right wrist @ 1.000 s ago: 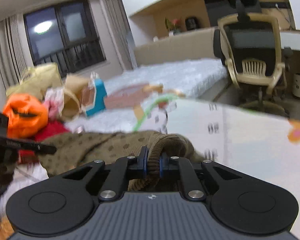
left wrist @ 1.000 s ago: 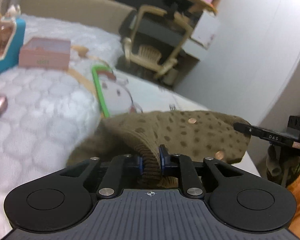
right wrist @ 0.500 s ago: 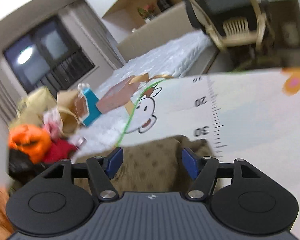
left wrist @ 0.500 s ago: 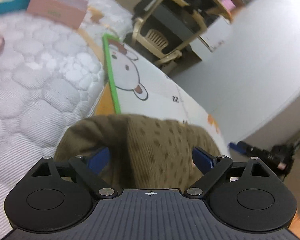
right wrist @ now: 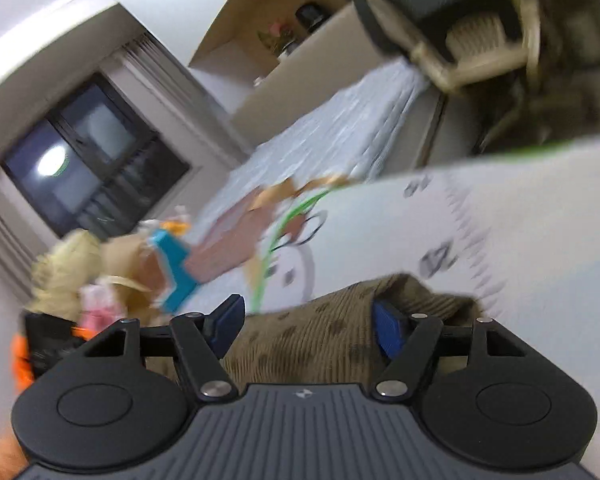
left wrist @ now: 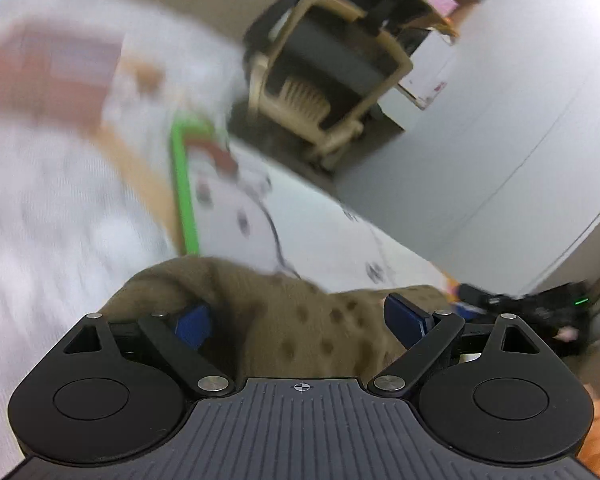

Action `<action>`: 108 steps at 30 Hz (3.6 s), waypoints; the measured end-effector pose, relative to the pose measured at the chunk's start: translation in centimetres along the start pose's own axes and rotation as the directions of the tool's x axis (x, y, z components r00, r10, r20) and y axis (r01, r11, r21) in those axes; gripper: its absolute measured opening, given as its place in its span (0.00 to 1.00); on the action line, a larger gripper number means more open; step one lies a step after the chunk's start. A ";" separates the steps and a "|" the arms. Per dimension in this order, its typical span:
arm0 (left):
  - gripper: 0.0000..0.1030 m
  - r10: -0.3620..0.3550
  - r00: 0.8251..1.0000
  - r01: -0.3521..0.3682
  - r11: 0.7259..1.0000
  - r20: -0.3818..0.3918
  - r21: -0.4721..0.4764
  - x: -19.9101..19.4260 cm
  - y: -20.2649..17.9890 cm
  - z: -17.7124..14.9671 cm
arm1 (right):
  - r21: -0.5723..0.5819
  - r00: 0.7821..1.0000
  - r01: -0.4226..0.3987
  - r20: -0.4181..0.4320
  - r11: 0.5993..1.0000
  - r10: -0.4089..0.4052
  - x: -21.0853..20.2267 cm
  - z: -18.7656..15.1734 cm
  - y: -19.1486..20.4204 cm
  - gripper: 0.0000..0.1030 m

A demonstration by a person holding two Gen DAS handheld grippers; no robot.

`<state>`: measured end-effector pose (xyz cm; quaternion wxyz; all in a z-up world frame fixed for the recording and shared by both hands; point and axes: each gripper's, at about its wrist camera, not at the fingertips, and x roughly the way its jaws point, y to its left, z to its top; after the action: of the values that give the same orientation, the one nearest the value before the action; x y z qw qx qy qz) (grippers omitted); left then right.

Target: Fold clothes

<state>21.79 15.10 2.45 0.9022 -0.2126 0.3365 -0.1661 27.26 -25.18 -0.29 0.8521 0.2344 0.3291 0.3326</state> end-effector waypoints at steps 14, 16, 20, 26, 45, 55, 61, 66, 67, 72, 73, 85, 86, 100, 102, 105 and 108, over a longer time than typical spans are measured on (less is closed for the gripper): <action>0.95 -0.184 0.979 0.191 0.978 -0.089 0.082 5.6 -1.2 -1.2 | -0.465 0.952 0.159 -0.162 0.871 -0.260 8.6 -5.1 7.7 0.72; 0.95 -0.163 0.977 0.168 0.986 -0.137 0.023 7.6 0.4 -2.5 | -0.514 0.952 0.172 -0.131 0.840 -0.276 8.6 -6.4 8.4 0.73; 0.95 -0.188 0.979 0.192 0.980 -0.076 0.056 4.5 0.0 -3.7 | -0.524 0.962 0.172 -0.093 0.834 -0.257 3.8 -7.1 9.5 0.72; 0.96 -0.181 0.979 0.186 0.982 -0.092 0.044 2.1 -0.4 -7.0 | -0.555 0.948 0.217 -0.078 0.803 -0.310 0.2 -10.6 9.2 0.74; 0.97 -0.060 0.996 0.069 0.989 -0.070 0.130 -1.4 -1.3 -10.9 | -0.581 0.934 0.267 -0.040 0.769 -0.355 -2.4 -12.9 9.4 0.79; 0.98 -0.075 0.997 0.073 0.987 0.008 0.146 -1.9 -3.6 -10.0 | -0.814 0.947 0.222 0.048 0.537 -0.318 -0.6 -15.8 14.7 0.79; 0.98 -0.089 0.994 0.097 0.985 -0.063 0.140 -0.1 -3.9 -11.3 | -0.928 0.910 0.269 0.158 0.258 -0.382 1.0 -19.4 16.1 0.79; 0.98 -0.099 0.993 0.105 0.991 -0.068 0.085 0.2 -2.8 -11.6 | -0.913 0.888 0.373 0.299 0.166 -0.349 0.4 -20.0 16.4 0.78; 0.98 -0.106 0.992 0.110 0.992 -0.066 0.067 0.2 -2.6 -11.5 | -0.905 0.888 0.393 0.328 0.164 -0.321 -0.1 -20.0 16.7 0.78; 0.99 -0.131 0.990 0.131 0.991 -0.054 0.000 0.1 -1.7 -11.5 | -0.896 0.939 0.324 0.265 0.303 -0.221 -2.7 -19.0 18.2 0.78; 0.99 -0.132 0.990 0.132 0.991 -0.052 -0.003 0.1 -1.7 -11.5 | -0.901 0.942 0.308 0.243 0.304 -0.233 -2.6 -19.0 18.1 0.78; 0.99 -0.149 0.988 0.148 0.989 -0.045 -0.021 0.1 -1.4 -11.6 | -0.925 0.853 0.367 0.294 0.096 -0.431 0.9 -21.4 16.3 0.78; 0.99 -0.152 0.988 0.151 0.988 -0.043 -0.022 0.1 -1.4 -11.6 | -0.923 0.846 0.378 0.315 0.067 -0.431 0.9 -21.6 16.3 0.78; 1.00 -0.171 0.985 0.170 0.984 -0.026 -0.060 0.0 -1.0 -11.9 | -0.880 0.857 0.464 0.475 -0.102 -0.198 1.5 -24.2 19.1 0.78; 1.00 -0.173 0.985 0.172 0.983 -0.025 -0.063 0.0 -0.9 -11.9 | -0.873 0.859 0.486 0.485 -0.039 -0.166 -0.8 -23.7 20.0 0.78; 1.00 -0.172 0.985 0.170 0.984 -0.023 -0.060 0.0 -1.0 -11.9 | -0.877 0.858 0.480 0.462 0.027 -0.225 -2.8 -22.8 19.7 0.78; 1.00 -0.168 0.986 0.166 0.984 -0.025 -0.057 0.0 -1.0 -12.0 | -0.863 0.859 0.458 0.369 0.212 -0.354 -3.2 -20.5 17.4 0.78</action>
<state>13.50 11.03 -5.24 0.8740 -0.2621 0.3351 -0.2351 3.60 -12.13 -2.00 0.8978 -0.3752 0.0883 0.2130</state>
